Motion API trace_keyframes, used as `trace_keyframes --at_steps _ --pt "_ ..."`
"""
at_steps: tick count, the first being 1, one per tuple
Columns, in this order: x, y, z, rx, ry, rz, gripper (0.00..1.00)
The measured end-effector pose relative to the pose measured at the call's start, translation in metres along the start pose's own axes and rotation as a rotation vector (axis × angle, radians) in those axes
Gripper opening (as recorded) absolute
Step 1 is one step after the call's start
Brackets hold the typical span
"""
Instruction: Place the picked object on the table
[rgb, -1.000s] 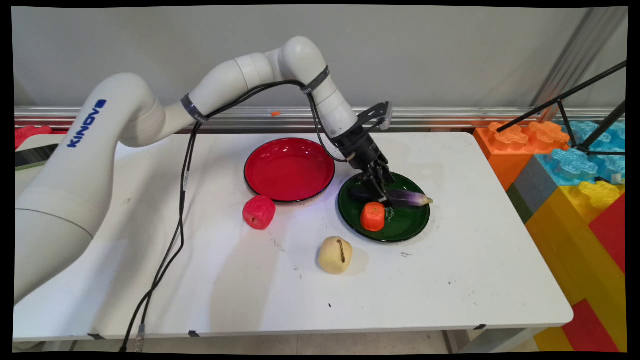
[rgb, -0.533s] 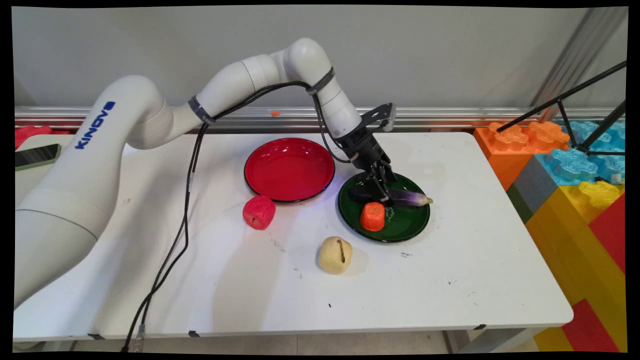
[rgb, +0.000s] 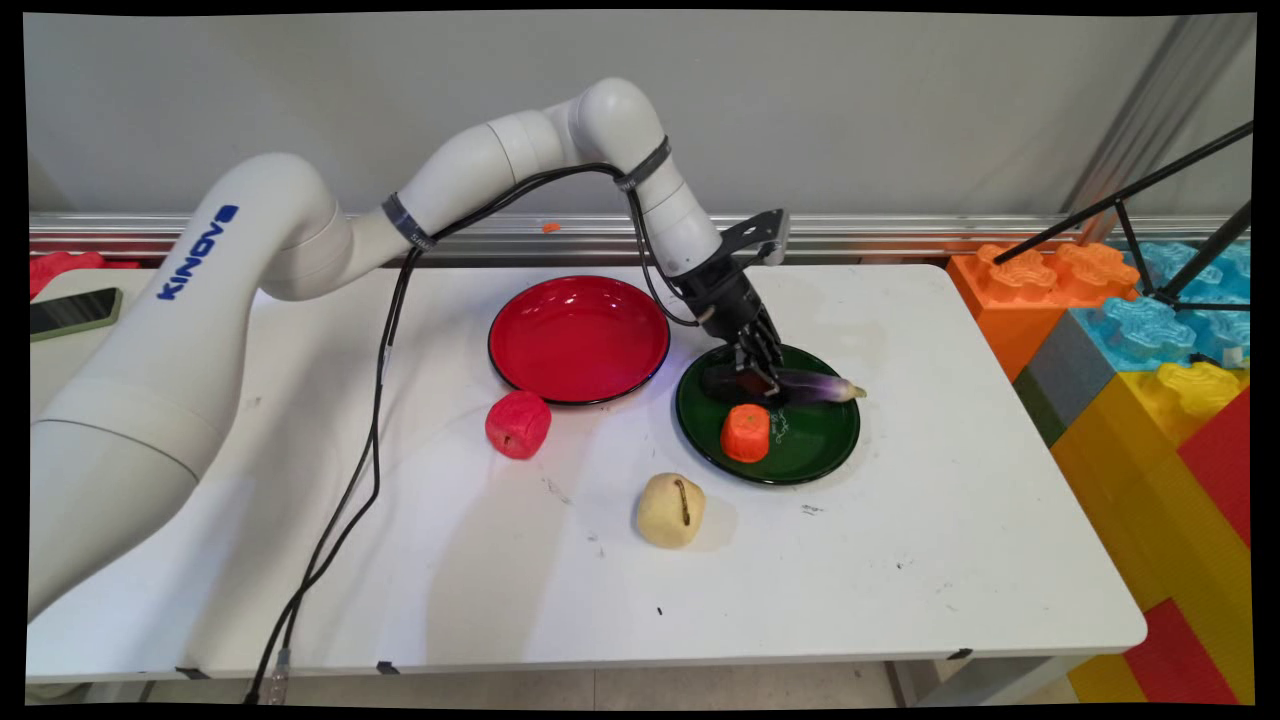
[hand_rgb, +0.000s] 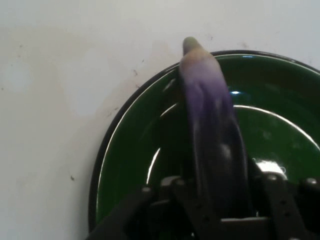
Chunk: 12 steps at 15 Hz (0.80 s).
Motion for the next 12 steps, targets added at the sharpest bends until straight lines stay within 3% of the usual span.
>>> trace_keyframes --at_steps 12 --pt "0.007 0.015 -0.034 -0.029 0.029 -0.025 0.0"
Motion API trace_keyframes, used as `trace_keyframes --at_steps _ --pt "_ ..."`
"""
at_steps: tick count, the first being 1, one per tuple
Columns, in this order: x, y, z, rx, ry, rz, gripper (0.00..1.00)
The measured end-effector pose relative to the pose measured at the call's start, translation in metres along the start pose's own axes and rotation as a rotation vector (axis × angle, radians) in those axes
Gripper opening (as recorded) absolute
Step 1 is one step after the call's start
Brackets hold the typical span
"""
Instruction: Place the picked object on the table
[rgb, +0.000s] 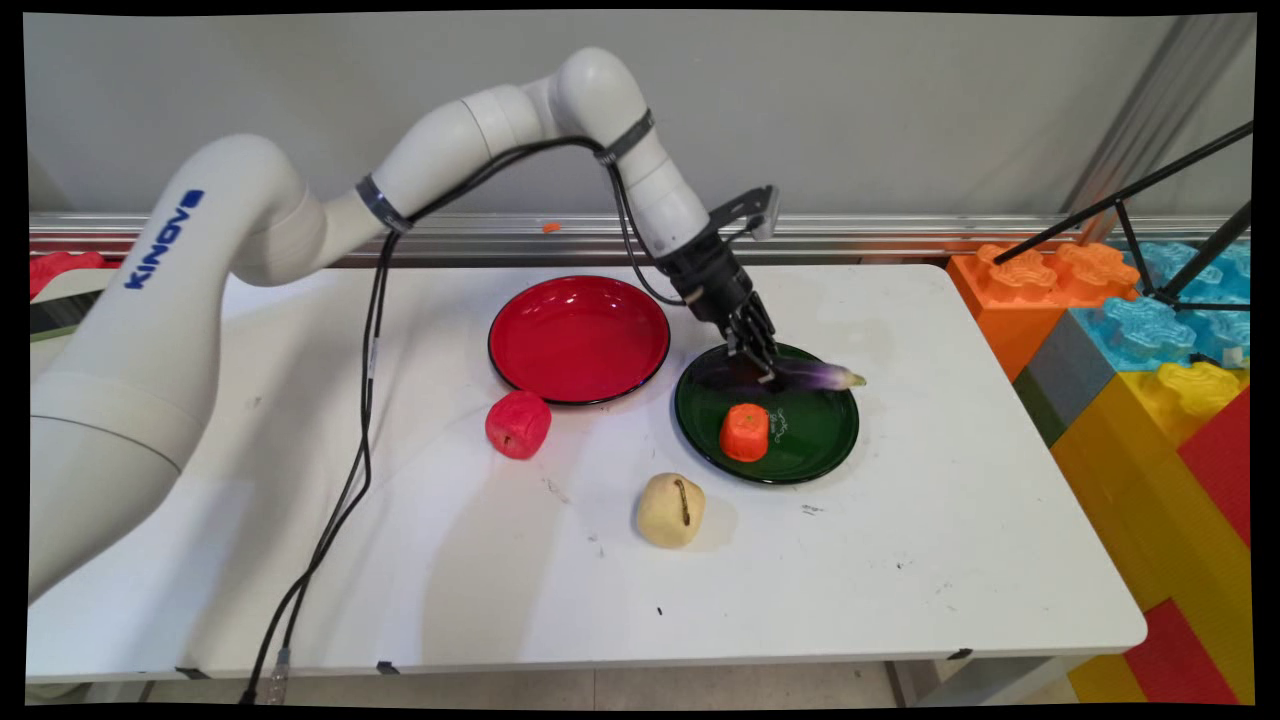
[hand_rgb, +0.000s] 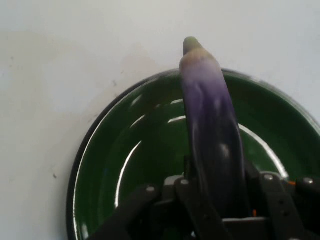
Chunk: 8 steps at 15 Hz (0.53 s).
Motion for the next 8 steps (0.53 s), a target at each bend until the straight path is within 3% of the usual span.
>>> trace_keyframes --at_steps 8 --pt "0.012 0.034 -0.061 -0.004 0.062 -0.051 0.0"
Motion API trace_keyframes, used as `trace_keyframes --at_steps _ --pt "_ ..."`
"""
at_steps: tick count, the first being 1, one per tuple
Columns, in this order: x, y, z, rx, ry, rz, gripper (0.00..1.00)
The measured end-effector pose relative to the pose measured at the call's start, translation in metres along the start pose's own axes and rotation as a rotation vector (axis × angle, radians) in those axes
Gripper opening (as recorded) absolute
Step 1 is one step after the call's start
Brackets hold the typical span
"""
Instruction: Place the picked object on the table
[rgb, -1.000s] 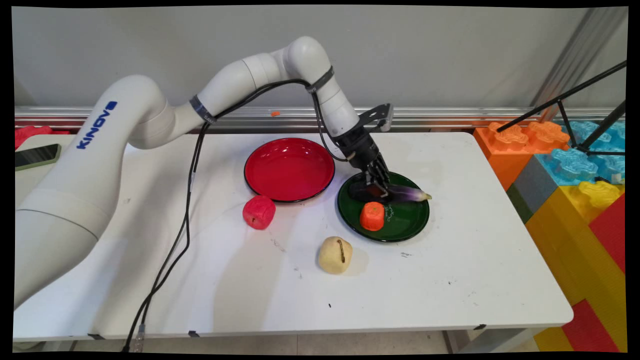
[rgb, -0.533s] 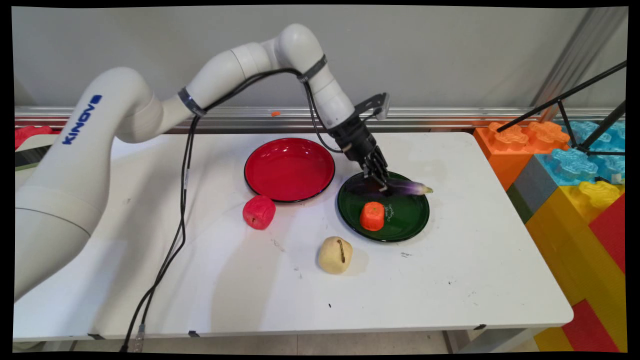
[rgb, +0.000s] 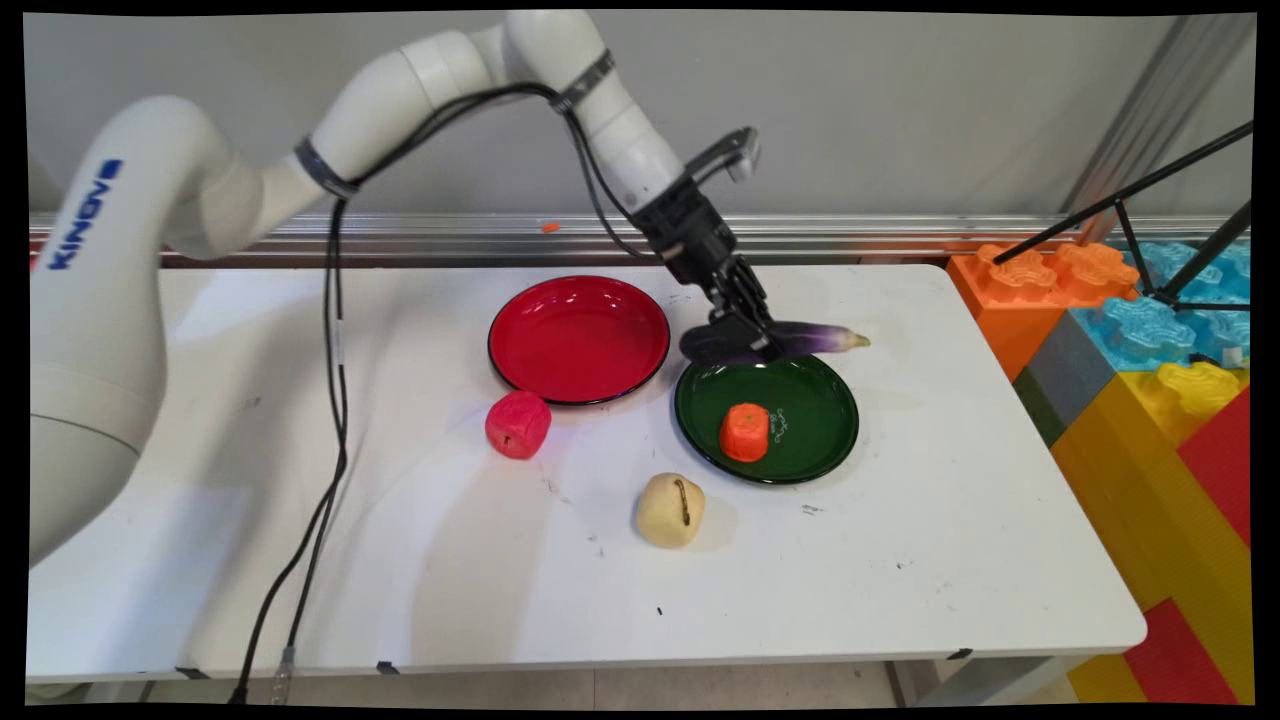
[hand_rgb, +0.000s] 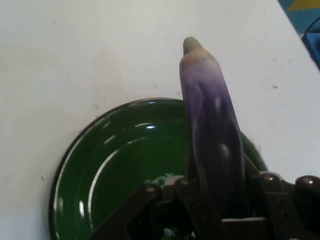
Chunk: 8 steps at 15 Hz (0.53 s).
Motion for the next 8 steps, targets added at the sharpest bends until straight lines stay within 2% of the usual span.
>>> trace_keyframes --at_steps 5,8 --pt "-0.016 0.032 -0.04 -0.006 -0.003 -0.041 0.0" --pt "-0.036 0.055 -0.061 -0.023 -0.016 -0.057 0.0"
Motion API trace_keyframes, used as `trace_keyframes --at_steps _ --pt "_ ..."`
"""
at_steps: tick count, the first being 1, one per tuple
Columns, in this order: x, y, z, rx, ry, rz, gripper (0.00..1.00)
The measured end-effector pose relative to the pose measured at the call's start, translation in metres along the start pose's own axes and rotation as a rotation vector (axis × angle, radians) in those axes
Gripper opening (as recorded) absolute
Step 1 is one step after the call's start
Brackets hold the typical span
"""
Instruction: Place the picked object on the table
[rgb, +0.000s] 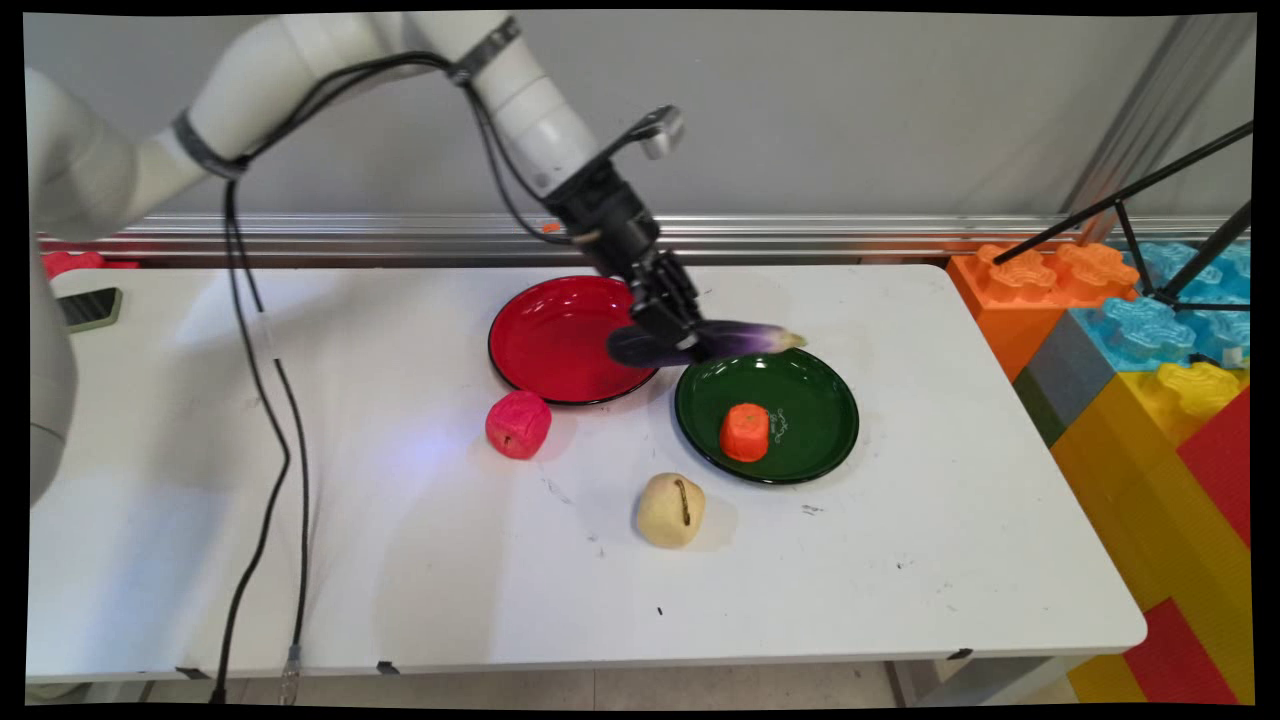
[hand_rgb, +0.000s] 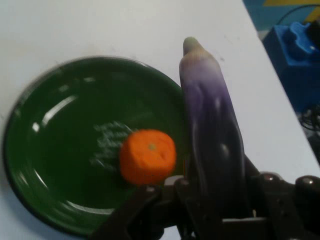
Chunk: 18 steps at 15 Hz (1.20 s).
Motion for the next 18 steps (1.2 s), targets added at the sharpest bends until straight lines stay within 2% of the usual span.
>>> trace_keyframes --at_steps 4,8,18 --pt "-0.033 0.028 -0.02 -0.028 -0.022 -0.014 0.0" --pt "-0.06 0.045 -0.03 -0.045 -0.045 -0.024 0.0" --pt "-0.137 0.067 -0.039 -0.069 -0.111 -0.044 0.0"
